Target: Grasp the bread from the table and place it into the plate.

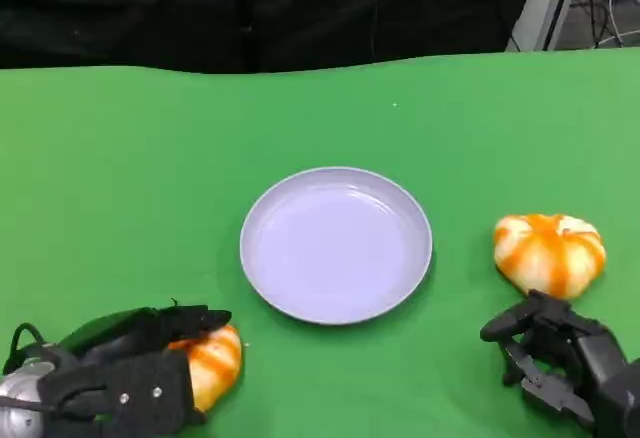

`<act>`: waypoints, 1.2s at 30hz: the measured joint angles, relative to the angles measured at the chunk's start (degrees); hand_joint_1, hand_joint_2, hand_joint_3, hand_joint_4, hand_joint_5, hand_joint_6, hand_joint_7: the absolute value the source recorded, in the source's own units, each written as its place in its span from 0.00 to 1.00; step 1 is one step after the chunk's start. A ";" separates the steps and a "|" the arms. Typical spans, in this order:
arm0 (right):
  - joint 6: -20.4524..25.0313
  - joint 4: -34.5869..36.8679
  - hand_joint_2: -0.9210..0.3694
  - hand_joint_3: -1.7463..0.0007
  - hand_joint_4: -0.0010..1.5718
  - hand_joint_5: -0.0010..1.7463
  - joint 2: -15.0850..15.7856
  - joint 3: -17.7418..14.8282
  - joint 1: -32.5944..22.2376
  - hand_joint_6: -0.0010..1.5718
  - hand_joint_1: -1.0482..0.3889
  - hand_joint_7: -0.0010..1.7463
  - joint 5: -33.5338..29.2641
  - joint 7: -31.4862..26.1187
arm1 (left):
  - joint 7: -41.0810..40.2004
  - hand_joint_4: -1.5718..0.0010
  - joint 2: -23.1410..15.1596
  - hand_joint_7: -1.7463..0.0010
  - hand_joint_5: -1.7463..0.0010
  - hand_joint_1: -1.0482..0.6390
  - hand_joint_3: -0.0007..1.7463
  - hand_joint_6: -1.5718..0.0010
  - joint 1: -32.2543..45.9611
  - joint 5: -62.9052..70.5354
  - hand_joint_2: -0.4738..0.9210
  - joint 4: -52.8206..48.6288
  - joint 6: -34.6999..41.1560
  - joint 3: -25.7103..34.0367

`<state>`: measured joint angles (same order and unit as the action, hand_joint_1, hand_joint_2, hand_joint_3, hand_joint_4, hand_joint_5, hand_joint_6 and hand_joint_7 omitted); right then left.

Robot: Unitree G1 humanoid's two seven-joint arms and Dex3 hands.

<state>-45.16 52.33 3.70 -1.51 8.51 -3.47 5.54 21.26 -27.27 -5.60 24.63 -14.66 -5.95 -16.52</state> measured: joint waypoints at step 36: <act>0.86 -0.58 0.00 0.71 0.42 0.98 -0.11 -0.05 0.01 0.46 0.65 0.69 0.14 0.29 | -26.87 0.35 7.68 0.42 0.23 0.56 0.49 0.33 1.74 -0.99 0.81 -9.08 -9.24 4.83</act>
<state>-44.30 51.75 3.58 -1.56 8.52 -3.33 5.84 -5.61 -19.59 -3.87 23.64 -23.74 -15.19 -11.69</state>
